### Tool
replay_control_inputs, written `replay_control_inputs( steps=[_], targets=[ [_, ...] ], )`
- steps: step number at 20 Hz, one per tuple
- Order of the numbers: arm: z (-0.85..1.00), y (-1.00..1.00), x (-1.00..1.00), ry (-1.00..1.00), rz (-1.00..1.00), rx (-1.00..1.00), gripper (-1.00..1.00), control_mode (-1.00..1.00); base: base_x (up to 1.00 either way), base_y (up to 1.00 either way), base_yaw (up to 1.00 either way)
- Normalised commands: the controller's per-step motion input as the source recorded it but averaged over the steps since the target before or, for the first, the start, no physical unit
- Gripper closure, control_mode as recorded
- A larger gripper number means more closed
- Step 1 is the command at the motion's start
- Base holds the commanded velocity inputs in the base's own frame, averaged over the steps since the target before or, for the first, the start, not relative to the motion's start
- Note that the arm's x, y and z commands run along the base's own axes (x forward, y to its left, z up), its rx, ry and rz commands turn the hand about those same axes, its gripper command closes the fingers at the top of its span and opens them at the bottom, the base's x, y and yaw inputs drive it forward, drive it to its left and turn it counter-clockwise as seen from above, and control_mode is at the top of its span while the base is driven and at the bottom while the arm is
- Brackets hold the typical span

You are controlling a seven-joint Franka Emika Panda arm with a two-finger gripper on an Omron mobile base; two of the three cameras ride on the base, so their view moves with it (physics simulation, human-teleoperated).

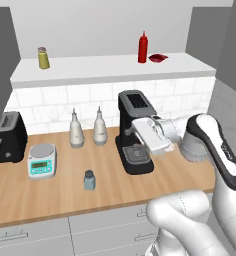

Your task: Put the shaker and condiment bottle from the counter next to their counterparts in the cabinet.

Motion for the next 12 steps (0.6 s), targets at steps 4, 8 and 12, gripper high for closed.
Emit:
replay_control_inputs(
  steps=[4,8,12],
  targets=[
    [-0.17,0.50,0.00,0.00,0.20,0.01,-1.00,-1.00,0.00,0.00,0.00],
    [-0.29,0.31,0.00,0.06,0.08,-0.03,-1.00,-1.00,0.00,0.00,0.00],
    [-0.64,0.26,0.00,0.10,0.12,-0.19,-1.00,-1.00,0.00,0.00,0.00]
  ],
)
